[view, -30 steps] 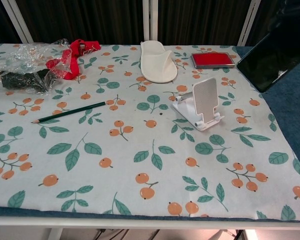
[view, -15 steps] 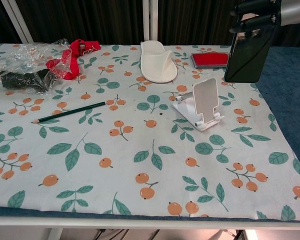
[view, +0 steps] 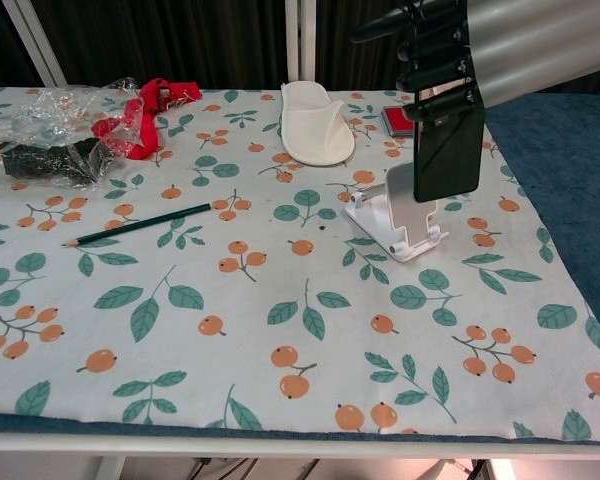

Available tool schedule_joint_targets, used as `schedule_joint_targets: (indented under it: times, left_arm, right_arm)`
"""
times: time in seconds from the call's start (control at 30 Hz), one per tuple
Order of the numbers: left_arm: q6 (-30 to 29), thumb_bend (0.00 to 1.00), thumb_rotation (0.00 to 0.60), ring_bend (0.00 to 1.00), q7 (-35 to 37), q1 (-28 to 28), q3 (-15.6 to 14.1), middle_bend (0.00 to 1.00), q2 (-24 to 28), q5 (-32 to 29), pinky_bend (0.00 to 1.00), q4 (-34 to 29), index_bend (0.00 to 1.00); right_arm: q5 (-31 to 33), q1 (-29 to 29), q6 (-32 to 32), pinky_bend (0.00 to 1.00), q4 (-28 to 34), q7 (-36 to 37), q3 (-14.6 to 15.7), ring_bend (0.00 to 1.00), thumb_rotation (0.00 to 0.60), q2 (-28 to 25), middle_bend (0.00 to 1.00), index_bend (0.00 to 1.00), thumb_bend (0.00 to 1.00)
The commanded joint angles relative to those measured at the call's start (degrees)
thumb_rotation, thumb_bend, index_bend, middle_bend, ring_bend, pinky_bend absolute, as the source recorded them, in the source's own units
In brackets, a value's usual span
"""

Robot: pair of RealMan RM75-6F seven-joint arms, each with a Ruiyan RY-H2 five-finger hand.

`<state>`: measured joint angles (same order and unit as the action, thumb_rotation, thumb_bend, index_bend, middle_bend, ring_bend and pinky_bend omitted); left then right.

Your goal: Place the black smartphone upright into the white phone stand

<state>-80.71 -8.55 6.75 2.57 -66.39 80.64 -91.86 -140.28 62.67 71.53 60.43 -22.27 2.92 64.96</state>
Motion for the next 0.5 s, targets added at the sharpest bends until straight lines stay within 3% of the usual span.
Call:
schedule_joint_targets:
  times: [0.03, 0.5]
  left_arm:
    - [0.02, 0.0, 0.6, 0.13, 0.47, -0.03, 0.14, 0.16, -0.09, -0.25, 0.23, 0.36, 0.13]
    - [-1.27, 0.0, 0.6, 0.13, 3.49, -0.51, 0.61, 0.16, -1.18, 0.03, 0.23, 3.56, 0.13]
  right_arm:
    - [-0.08, 1.24, -1.1, 0.0, 0.56, 0.05, 0.48, 0.37, 0.6, 0.19, 0.41, 0.62, 0.3]
    - [0.75, 4.49, -5.02, 0.0, 0.65, -0.63, 2.71, 0.33, 0.6, 2.26, 0.37, 0.6, 0.33]
